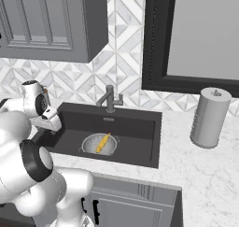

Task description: Put the colander in the sink, put the kiwi, banana, mango in the colander, and turn on the sink faucet and pour water over the colander.

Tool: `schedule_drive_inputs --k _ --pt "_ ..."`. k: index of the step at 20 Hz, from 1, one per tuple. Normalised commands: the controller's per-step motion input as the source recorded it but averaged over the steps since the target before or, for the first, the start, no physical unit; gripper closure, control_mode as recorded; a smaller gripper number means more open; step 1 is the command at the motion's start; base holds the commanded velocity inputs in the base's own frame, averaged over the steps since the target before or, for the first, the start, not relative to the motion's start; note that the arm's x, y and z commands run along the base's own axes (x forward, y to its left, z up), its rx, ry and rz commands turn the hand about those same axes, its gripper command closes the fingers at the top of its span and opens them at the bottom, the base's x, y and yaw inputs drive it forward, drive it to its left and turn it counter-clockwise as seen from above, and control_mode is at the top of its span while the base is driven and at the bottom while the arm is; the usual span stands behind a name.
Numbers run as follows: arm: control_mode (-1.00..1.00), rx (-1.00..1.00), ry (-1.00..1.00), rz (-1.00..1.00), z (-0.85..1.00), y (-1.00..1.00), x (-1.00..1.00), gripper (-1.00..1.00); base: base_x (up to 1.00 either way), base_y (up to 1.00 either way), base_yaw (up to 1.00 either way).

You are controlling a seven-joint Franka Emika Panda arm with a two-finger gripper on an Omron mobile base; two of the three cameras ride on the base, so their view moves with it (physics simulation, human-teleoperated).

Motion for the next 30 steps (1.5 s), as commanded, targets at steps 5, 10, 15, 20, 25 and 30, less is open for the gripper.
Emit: schedule_drive_inputs --k 5,10,15,20,25,30 --pt "-1.0 0.0 0.1 0.07 -0.09 0.62 -0.03 -1.0 0.0 0.0 0.0" --pt "-1.0 0.0 0.06 0.07 -0.3 0.8 0.1 -1.0 0.0 0.0 0.0" --pt "-1.0 0.0 0.15 0.03 -0.22 0.91 0.23 -1.0 0.0 0.0 0.0" --pt "-1.0 0.0 0.06 -0.02 -0.04 0.62 0.26 -1.0 0.0 0.0 0.0" --pt "-1.0 0.0 0.01 -0.08 -0.01 0.53 0.23 -1.0 0.0 0.0 0.0" --pt "-1.0 0.0 0.0 -0.12 -0.08 0.59 0.04 -1.0 0.0 0.0 0.0"
